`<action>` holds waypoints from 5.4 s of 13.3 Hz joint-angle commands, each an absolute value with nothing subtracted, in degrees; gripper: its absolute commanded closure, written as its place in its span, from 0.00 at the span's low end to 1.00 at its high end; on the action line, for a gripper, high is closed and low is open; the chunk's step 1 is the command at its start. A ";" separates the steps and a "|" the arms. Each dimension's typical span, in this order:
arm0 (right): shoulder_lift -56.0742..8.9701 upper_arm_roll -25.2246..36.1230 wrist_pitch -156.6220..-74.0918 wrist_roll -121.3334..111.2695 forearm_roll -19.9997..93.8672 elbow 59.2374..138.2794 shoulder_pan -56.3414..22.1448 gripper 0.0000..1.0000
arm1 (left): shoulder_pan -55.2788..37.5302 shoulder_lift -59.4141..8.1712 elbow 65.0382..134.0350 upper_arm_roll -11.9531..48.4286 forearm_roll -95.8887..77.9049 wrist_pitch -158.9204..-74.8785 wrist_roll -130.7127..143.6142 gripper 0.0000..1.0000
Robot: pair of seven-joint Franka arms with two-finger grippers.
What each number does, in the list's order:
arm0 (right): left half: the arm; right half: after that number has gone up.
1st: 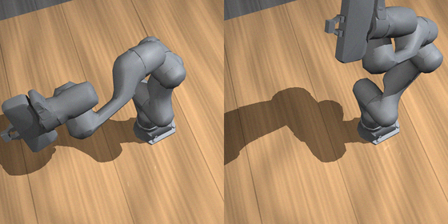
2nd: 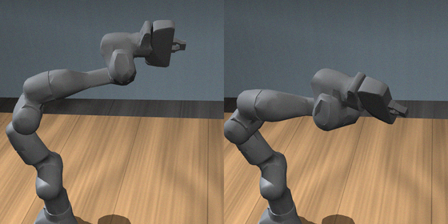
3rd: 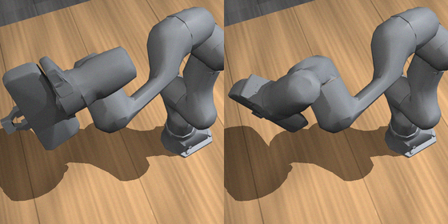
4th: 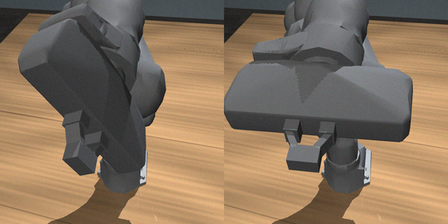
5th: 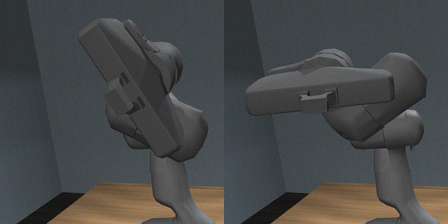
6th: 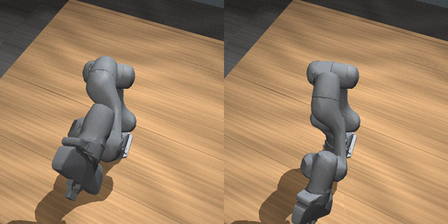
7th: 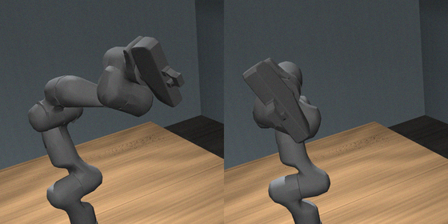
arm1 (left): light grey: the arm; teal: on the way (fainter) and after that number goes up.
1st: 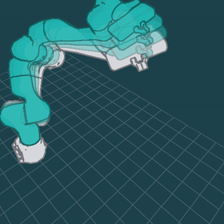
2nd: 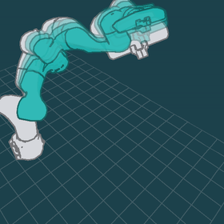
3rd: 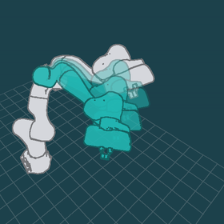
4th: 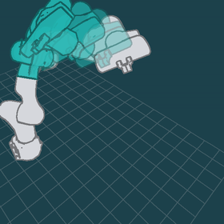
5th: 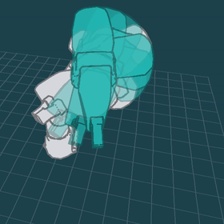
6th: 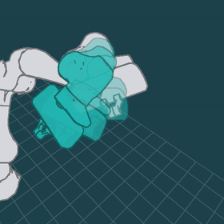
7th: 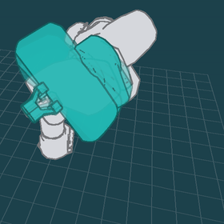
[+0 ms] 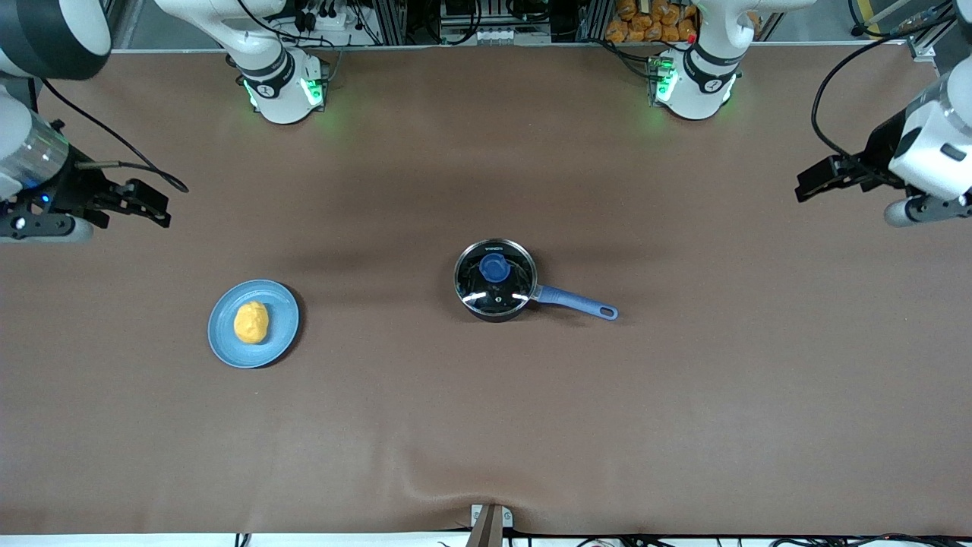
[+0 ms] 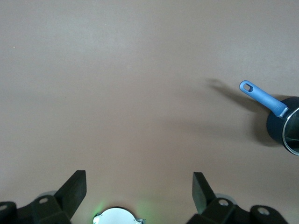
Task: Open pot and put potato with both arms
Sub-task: 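Reach the right gripper to the potato while the left gripper reaches the lid, then grasp the potato with the right gripper while the left gripper grasps the knob, then lift the lid off with the left gripper while the right gripper carries potato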
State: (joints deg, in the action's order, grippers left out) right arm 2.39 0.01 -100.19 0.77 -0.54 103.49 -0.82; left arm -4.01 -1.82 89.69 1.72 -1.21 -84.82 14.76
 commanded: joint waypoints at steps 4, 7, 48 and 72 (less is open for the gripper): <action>-3.42 -0.18 -115.99 1.14 -0.62 110.99 -0.26 0.00 | -10.70 -12.82 81.91 2.29 -2.20 -84.72 14.85 0.00; -9.21 -0.18 -119.26 1.05 -0.35 111.09 -0.09 0.00 | -15.02 -16.69 79.81 2.37 -2.63 -87.09 18.00 0.00; -24.70 -0.53 -133.86 23.20 4.83 106.35 -15.64 0.78 | -42.98 -40.34 79.10 2.11 -1.76 -123.49 80.51 0.00; -25.22 -0.53 -131.15 23.99 17.75 98.62 -21.36 0.85 | -42.63 -36.57 79.63 2.20 -2.55 -116.29 80.16 1.00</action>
State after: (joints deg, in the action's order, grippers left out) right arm -25.29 -0.93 -133.49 22.75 16.60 100.68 -20.65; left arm -42.63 -39.88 79.55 2.54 -1.47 -119.89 79.92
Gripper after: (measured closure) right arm 0.405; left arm 0.401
